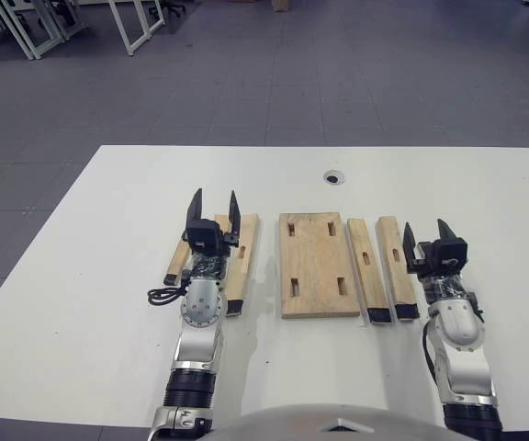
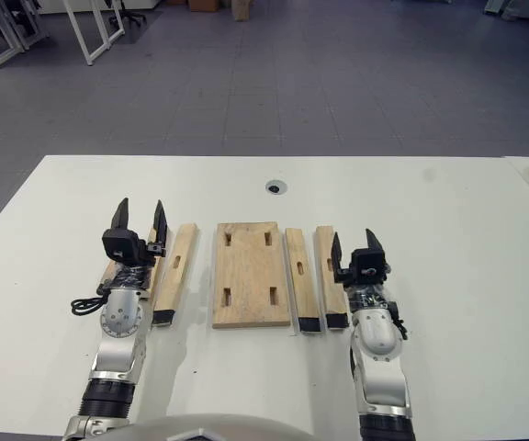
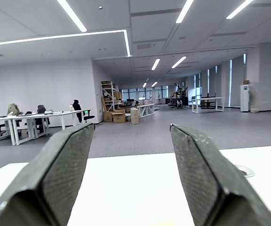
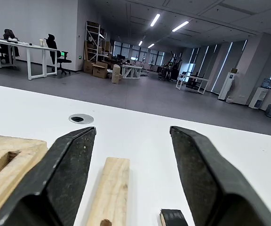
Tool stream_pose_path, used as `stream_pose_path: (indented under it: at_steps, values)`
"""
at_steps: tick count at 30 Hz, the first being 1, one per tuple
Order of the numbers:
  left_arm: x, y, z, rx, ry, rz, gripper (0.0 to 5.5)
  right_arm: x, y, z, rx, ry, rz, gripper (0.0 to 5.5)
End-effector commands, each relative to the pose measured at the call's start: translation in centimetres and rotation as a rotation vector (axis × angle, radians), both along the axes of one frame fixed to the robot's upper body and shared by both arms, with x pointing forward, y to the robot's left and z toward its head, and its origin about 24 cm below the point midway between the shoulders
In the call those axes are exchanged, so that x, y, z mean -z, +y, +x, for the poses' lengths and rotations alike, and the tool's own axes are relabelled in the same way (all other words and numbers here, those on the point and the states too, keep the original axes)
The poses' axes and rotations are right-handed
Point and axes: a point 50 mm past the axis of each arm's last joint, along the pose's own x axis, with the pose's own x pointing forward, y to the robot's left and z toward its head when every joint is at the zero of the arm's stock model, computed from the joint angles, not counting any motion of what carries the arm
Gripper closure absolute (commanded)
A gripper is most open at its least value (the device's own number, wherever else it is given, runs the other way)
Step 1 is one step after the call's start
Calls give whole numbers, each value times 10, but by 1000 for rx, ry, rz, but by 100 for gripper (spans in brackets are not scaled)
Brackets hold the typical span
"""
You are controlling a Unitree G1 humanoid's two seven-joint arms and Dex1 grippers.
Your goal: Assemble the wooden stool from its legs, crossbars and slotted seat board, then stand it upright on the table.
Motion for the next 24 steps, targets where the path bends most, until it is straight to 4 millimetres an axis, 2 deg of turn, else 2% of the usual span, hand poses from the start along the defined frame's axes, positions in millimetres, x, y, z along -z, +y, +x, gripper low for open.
stream_pose_path:
  at_steps: [1,5,9,24]
  values:
    - [-2,-10,3,83,-18,74,251,-4,4,8,4,-46,-10,260]
    - [-1,-15,1,131,-17,97,251,-6,4,16,28,-58,0,260]
    - [2,-10,-1,111,4,77,251,-9,3,23,37,-64,16,260]
    - [7,-7,-2,61,24,34,251,-11,4,23,24,-49,32,260]
